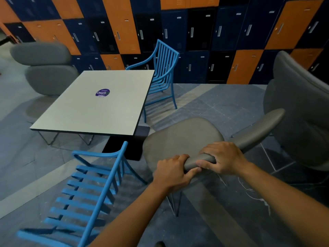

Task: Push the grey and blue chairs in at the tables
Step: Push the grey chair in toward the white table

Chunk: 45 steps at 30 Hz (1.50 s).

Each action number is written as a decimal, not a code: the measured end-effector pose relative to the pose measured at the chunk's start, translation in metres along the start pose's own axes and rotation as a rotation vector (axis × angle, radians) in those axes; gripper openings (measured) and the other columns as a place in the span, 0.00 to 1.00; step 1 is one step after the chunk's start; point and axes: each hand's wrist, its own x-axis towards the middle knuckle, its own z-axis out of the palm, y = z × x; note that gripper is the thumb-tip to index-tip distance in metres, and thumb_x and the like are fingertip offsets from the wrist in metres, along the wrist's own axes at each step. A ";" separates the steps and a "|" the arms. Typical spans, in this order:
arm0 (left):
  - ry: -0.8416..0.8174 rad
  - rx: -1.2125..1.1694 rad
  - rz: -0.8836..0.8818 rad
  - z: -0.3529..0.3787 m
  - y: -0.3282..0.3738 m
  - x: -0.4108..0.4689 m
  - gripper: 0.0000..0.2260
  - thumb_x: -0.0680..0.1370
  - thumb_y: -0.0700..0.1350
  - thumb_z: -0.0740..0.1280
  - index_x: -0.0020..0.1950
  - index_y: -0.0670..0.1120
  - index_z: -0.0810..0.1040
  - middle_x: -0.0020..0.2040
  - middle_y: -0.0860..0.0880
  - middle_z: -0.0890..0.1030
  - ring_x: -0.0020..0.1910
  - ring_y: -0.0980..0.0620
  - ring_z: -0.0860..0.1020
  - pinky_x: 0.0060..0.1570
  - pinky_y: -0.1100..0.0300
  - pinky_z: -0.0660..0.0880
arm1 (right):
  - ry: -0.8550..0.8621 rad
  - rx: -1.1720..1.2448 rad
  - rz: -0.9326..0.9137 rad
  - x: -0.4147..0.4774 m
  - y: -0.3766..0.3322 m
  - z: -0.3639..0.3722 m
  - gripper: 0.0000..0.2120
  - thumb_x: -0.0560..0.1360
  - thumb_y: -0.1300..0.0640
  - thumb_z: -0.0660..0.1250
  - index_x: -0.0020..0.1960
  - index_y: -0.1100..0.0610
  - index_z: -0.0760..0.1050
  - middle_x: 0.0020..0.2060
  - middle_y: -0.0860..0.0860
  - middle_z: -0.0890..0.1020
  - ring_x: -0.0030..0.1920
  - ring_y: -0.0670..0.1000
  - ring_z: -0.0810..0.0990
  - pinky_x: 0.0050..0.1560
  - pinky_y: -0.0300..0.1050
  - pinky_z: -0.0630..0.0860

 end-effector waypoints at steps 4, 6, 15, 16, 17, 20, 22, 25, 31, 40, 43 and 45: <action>0.005 -0.005 -0.006 0.006 0.012 0.010 0.30 0.75 0.77 0.51 0.61 0.58 0.75 0.51 0.52 0.84 0.45 0.47 0.82 0.41 0.51 0.76 | -0.070 -0.050 0.017 0.002 0.019 -0.005 0.32 0.74 0.20 0.49 0.52 0.42 0.80 0.43 0.40 0.82 0.44 0.43 0.80 0.39 0.43 0.74; -0.008 -0.012 -0.008 0.006 0.016 0.015 0.31 0.75 0.78 0.50 0.60 0.57 0.75 0.51 0.51 0.84 0.45 0.47 0.82 0.41 0.50 0.76 | -0.087 -0.056 0.037 0.003 0.024 -0.007 0.33 0.73 0.19 0.48 0.51 0.42 0.79 0.43 0.40 0.82 0.45 0.43 0.79 0.40 0.44 0.74; -0.133 -0.070 -0.002 0.004 0.026 0.010 0.32 0.73 0.79 0.50 0.60 0.57 0.73 0.55 0.52 0.83 0.51 0.47 0.81 0.49 0.50 0.75 | 0.021 0.101 0.275 -0.030 0.011 0.001 0.31 0.78 0.26 0.47 0.56 0.44 0.80 0.68 0.48 0.77 0.65 0.52 0.75 0.67 0.52 0.67; -0.143 -0.068 0.008 0.004 0.032 0.014 0.32 0.74 0.78 0.49 0.62 0.56 0.73 0.57 0.51 0.82 0.53 0.46 0.80 0.51 0.49 0.75 | 0.065 0.089 0.368 -0.039 0.011 0.001 0.29 0.79 0.27 0.48 0.59 0.44 0.79 0.72 0.49 0.73 0.69 0.53 0.72 0.71 0.55 0.65; -0.150 -0.063 0.022 0.003 0.040 0.018 0.33 0.74 0.78 0.49 0.64 0.56 0.72 0.59 0.50 0.81 0.54 0.45 0.80 0.53 0.48 0.75 | 0.088 0.070 0.462 -0.046 0.012 0.002 0.28 0.80 0.29 0.49 0.64 0.45 0.77 0.77 0.50 0.68 0.73 0.54 0.67 0.74 0.58 0.62; -0.156 -0.061 0.085 0.007 0.074 0.036 0.32 0.76 0.75 0.50 0.68 0.53 0.69 0.62 0.46 0.80 0.55 0.42 0.79 0.54 0.46 0.76 | 0.074 0.109 0.741 -0.062 0.025 -0.006 0.34 0.80 0.31 0.51 0.79 0.49 0.63 0.83 0.52 0.53 0.81 0.53 0.52 0.78 0.58 0.53; -0.167 -0.056 0.118 0.016 0.098 0.052 0.29 0.80 0.70 0.51 0.71 0.51 0.66 0.63 0.43 0.78 0.56 0.40 0.79 0.55 0.45 0.76 | 0.067 0.221 0.899 -0.069 0.038 -0.017 0.40 0.80 0.30 0.52 0.83 0.54 0.52 0.83 0.54 0.49 0.82 0.56 0.51 0.79 0.57 0.51; -0.161 0.031 0.139 0.031 0.125 0.073 0.27 0.83 0.64 0.53 0.76 0.49 0.63 0.64 0.40 0.76 0.58 0.37 0.78 0.53 0.44 0.75 | 0.032 0.445 1.076 -0.070 0.059 -0.031 0.45 0.78 0.29 0.54 0.84 0.54 0.43 0.83 0.56 0.51 0.80 0.61 0.58 0.76 0.57 0.58; -0.139 0.109 0.216 0.046 0.146 0.108 0.27 0.84 0.63 0.51 0.78 0.48 0.60 0.62 0.40 0.77 0.53 0.36 0.81 0.46 0.44 0.75 | 0.038 0.552 1.280 -0.038 0.089 -0.038 0.52 0.77 0.30 0.60 0.82 0.63 0.40 0.78 0.62 0.64 0.74 0.64 0.69 0.69 0.54 0.68; -0.090 0.164 0.268 0.055 0.158 0.164 0.25 0.85 0.59 0.51 0.77 0.45 0.62 0.56 0.40 0.79 0.47 0.36 0.82 0.38 0.48 0.67 | 0.452 0.640 1.567 0.037 0.121 -0.018 0.36 0.79 0.55 0.64 0.79 0.64 0.48 0.69 0.66 0.69 0.61 0.67 0.77 0.48 0.50 0.70; -0.074 0.155 0.248 0.060 0.173 0.188 0.24 0.85 0.58 0.52 0.75 0.44 0.64 0.56 0.40 0.79 0.46 0.37 0.82 0.38 0.48 0.67 | 0.439 0.623 1.537 0.049 0.154 -0.015 0.32 0.79 0.56 0.64 0.76 0.65 0.53 0.67 0.66 0.71 0.58 0.67 0.79 0.46 0.49 0.68; -0.066 0.139 0.234 0.066 0.182 0.209 0.23 0.86 0.56 0.52 0.74 0.42 0.64 0.55 0.40 0.80 0.45 0.37 0.82 0.37 0.49 0.65 | 0.424 0.607 1.515 0.057 0.179 -0.013 0.30 0.79 0.56 0.64 0.74 0.65 0.55 0.66 0.66 0.72 0.58 0.67 0.79 0.46 0.49 0.69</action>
